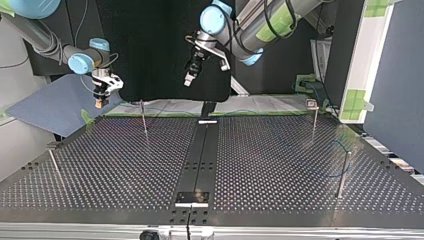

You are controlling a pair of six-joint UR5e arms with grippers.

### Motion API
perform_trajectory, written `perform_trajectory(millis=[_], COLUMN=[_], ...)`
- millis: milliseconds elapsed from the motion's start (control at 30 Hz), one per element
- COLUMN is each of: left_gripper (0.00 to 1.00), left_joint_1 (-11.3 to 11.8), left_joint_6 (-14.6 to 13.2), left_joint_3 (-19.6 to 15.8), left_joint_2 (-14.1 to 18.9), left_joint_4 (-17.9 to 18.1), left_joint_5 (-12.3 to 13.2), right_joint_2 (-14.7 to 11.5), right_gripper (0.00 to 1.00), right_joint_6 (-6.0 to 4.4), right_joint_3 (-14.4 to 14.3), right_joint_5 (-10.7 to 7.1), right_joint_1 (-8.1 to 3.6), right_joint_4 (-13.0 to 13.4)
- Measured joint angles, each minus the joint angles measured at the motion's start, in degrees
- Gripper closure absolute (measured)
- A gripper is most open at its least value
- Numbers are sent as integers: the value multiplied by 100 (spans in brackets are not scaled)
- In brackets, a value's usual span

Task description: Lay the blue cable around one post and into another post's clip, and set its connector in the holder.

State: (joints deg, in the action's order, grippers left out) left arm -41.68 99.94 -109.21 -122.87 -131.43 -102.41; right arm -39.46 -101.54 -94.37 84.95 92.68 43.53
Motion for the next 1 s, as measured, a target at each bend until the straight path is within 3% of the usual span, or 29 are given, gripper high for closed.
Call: perform_trajectory(millis=[500,800,1000], left_gripper=[2,2,2], left_joint_1=[56,77,208], left_joint_6=[-1,9,121], left_joint_3=[-699,-1146,-1462], left_joint_2=[698,1145,1462], left_joint_4=[4,174,459], left_joint_5=[-7,-11,5], right_joint_2=[1,2,1], right_gripper=[100,100,100], right_joint_6=[5,8,9], right_joint_3=[0,-1,-4], right_joint_5=[-13,-13,-13], right_joint_1=[18,26,42], right_joint_4=[-1,-11,-18])
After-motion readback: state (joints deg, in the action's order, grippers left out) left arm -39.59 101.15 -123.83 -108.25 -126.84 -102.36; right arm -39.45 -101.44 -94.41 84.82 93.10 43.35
